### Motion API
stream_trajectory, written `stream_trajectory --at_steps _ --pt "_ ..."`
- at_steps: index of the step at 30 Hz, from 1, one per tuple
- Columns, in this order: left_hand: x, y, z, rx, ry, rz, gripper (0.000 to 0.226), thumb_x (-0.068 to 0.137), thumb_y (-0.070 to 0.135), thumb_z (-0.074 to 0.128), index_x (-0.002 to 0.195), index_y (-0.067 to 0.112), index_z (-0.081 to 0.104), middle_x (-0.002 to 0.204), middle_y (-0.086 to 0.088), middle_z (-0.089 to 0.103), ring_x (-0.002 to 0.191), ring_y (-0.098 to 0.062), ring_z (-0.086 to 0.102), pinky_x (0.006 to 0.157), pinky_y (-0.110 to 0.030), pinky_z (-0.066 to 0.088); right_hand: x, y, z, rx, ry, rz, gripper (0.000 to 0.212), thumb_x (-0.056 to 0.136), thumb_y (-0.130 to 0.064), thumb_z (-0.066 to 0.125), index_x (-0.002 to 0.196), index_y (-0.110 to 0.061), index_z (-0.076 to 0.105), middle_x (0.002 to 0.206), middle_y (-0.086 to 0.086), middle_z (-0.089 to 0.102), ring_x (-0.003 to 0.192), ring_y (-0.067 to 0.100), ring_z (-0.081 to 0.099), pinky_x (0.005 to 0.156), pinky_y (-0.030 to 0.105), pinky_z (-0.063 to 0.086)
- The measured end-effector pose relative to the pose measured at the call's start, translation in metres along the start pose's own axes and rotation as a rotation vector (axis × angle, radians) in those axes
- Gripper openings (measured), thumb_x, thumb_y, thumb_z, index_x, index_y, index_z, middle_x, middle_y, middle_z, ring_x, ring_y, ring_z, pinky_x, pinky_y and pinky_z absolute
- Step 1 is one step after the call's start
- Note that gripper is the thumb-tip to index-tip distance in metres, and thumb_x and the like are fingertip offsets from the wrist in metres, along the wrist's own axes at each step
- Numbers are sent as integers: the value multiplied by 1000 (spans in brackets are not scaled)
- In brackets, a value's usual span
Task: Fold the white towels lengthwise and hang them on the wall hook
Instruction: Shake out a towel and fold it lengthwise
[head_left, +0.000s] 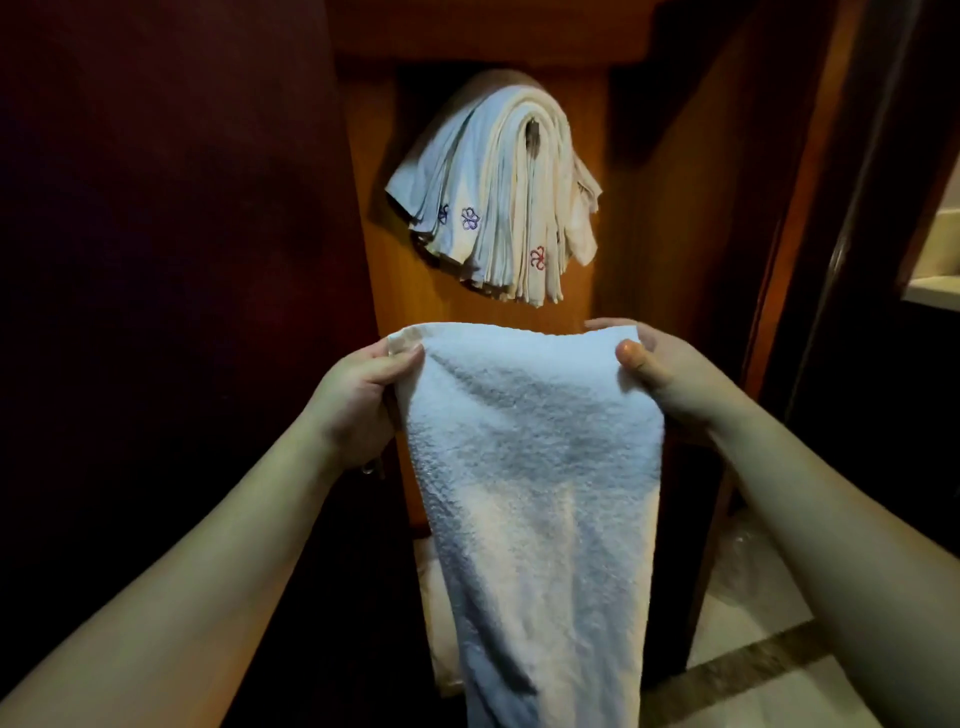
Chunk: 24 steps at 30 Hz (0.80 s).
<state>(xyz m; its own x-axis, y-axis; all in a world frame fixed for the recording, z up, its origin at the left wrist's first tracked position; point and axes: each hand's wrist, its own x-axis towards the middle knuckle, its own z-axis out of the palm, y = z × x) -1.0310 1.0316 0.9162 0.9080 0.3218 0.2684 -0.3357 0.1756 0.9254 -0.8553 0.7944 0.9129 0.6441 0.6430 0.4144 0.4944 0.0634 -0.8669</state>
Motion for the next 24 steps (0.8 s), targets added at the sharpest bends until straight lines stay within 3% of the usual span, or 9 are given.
stream_trajectory --at_steps 2,3,7,12,14,16,18,21,24 --pt "-1 -1 -1 15 -23 0 36 88 14 55 121 1 63 108 -16 73 94 -24 72 84 -35 58 -3 5 -7 85 -151 106 99 42 -82 80 118 -18 66 119 11 71 111 33 67 100 48 50" --pt "-1 -2 -1 26 -33 -4 36 88 13 58 121 1 63 109 -17 72 95 -25 72 85 -36 57 -5 9 -10 170 -221 176 102 41 -72 88 121 -13 66 119 14 71 110 35 67 99 49 50" --pt "-2 -9 -1 63 -33 -50 39 84 17 56 118 0 65 109 -19 70 93 -28 70 82 -35 57 -23 25 -8 490 -381 334 77 42 -38 100 110 -10 76 117 17 71 101 29 71 83 38 58" --pt "-8 -21 5 67 56 -94 29 94 14 52 116 0 64 101 -15 73 86 -24 71 71 -30 59 -32 44 15 692 -149 359 71 46 -34 99 106 -4 76 115 20 71 99 28 72 81 36 59" --pt "-12 -29 9 66 161 -105 24 101 11 44 107 3 66 93 -11 76 82 -21 73 71 -28 59 -39 43 29 737 -59 373 56 64 -30 90 108 0 73 114 22 70 99 29 72 82 38 60" --pt "-17 -39 12 5 281 -132 24 103 11 43 100 5 66 85 -9 76 77 -20 73 64 -28 60 -46 36 45 717 32 395 33 87 -22 67 111 1 67 108 21 72 95 28 73 81 37 60" --pt "-25 -49 17 -76 417 -152 23 104 10 44 97 7 65 79 -7 76 71 -19 74 60 -28 59 -54 32 61 613 125 421 27 97 -20 58 112 0 66 103 19 74 93 30 73 81 40 60" --pt "-42 -70 31 -153 597 -129 24 105 10 44 96 8 66 81 -7 77 76 -22 75 71 -36 59 -71 29 89 396 326 413 27 99 -32 58 103 -9 71 96 9 77 91 25 74 83 40 57" --pt "-64 -91 57 -165 692 -67 26 106 15 42 103 11 68 97 -12 76 96 -32 73 90 -47 56 -90 23 116 131 439 343 28 101 -39 51 93 -21 71 87 -6 75 82 6 70 74 25 54"
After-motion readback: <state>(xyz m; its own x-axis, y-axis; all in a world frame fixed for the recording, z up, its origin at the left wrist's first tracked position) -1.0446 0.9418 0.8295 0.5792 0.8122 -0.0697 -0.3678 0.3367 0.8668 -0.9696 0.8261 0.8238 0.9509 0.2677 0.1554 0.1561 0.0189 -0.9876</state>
